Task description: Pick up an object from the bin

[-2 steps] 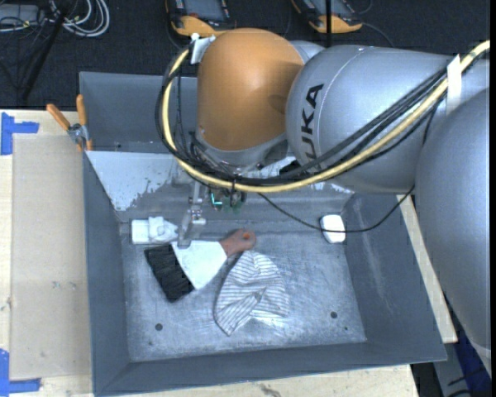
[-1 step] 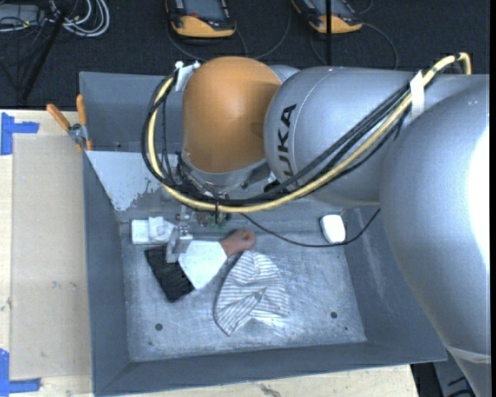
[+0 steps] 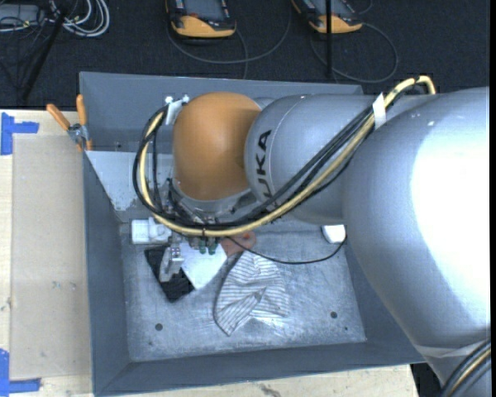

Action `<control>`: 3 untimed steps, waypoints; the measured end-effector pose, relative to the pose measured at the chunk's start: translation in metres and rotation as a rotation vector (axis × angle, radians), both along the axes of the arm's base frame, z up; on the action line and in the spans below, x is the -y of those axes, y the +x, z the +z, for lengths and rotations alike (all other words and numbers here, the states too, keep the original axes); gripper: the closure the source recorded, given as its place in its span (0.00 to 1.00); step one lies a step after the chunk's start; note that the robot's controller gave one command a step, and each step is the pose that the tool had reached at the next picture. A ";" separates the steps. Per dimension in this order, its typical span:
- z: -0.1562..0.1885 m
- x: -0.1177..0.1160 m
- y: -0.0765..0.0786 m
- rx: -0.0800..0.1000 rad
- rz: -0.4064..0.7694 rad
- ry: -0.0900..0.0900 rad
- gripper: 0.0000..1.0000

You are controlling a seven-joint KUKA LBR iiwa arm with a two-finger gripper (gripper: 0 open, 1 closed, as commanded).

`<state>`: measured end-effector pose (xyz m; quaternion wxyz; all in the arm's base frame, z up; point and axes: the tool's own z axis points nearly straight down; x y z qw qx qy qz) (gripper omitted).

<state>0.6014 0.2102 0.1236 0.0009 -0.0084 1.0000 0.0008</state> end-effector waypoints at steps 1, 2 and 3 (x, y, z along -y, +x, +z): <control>-0.039 0.002 -0.001 0.002 -0.021 0.001 1.00; -0.039 0.002 -0.001 0.002 -0.022 0.001 1.00; 0.003 0.001 0.000 -0.009 -0.050 -0.004 1.00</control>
Offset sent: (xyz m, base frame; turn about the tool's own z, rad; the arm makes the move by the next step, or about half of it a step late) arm 0.0000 0.0000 0.0000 0.0000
